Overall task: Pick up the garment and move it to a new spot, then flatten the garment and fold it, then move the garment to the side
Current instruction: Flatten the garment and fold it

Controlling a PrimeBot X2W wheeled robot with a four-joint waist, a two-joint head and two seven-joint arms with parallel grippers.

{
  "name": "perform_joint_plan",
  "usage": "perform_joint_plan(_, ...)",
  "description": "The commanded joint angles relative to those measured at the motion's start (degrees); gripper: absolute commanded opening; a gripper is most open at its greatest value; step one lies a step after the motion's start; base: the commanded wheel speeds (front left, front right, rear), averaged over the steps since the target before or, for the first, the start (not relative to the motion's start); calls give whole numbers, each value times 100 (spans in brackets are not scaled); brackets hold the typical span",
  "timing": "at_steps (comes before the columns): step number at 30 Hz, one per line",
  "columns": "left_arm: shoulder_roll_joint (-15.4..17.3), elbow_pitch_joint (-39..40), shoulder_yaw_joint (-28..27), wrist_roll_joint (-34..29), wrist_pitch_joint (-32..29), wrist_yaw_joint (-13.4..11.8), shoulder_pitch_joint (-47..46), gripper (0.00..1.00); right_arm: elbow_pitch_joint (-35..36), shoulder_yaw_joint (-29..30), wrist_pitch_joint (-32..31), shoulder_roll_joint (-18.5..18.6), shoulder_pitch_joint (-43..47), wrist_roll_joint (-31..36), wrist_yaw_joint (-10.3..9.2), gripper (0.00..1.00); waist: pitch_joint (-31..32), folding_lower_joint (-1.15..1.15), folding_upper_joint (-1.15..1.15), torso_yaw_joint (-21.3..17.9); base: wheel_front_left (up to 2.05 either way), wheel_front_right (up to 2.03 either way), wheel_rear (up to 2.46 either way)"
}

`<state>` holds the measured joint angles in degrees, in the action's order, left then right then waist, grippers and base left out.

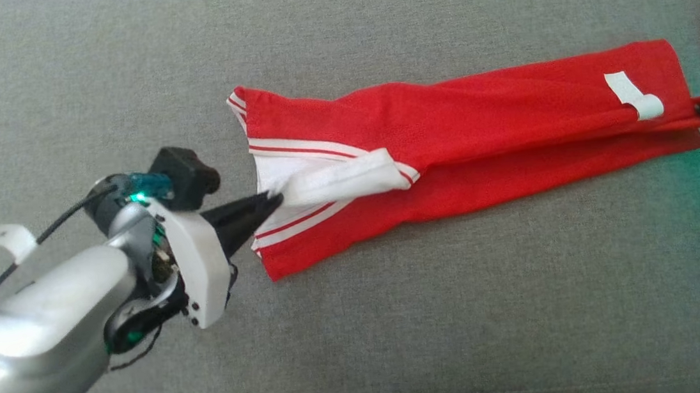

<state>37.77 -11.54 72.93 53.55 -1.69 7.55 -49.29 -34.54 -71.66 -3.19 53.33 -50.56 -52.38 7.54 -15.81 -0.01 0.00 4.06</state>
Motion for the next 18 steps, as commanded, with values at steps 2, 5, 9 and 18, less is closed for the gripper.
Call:
perform_joint_plan(2, 262, 194, -196, 45, -141, -7, -90, 0, 57, -29, -88, 342, 56, -9, -5, 0, -9, 1, 0, -13, 0, 0, 0)
perform_joint_plan(5, 264, 286, -153, 153, -252, -7, -42, 0, 88, -78, -165, 343, 38, 25, -5, 0, -12, 1, 0, -43, 0, 0, 0)
perform_joint_plan(9, 271, 274, -141, 324, -345, -7, 7, 10, 12, -101, -185, 265, 30, -83, -5, 100, -5, 1, 0, -107, 0, 0, 0)
perform_joint_plan(18, 45, -199, -456, 107, 553, -662, 213, 100, -325, 106, 118, -93, 13, -493, -5, 100, 353, 1, 0, -388, 0, 0, 0)
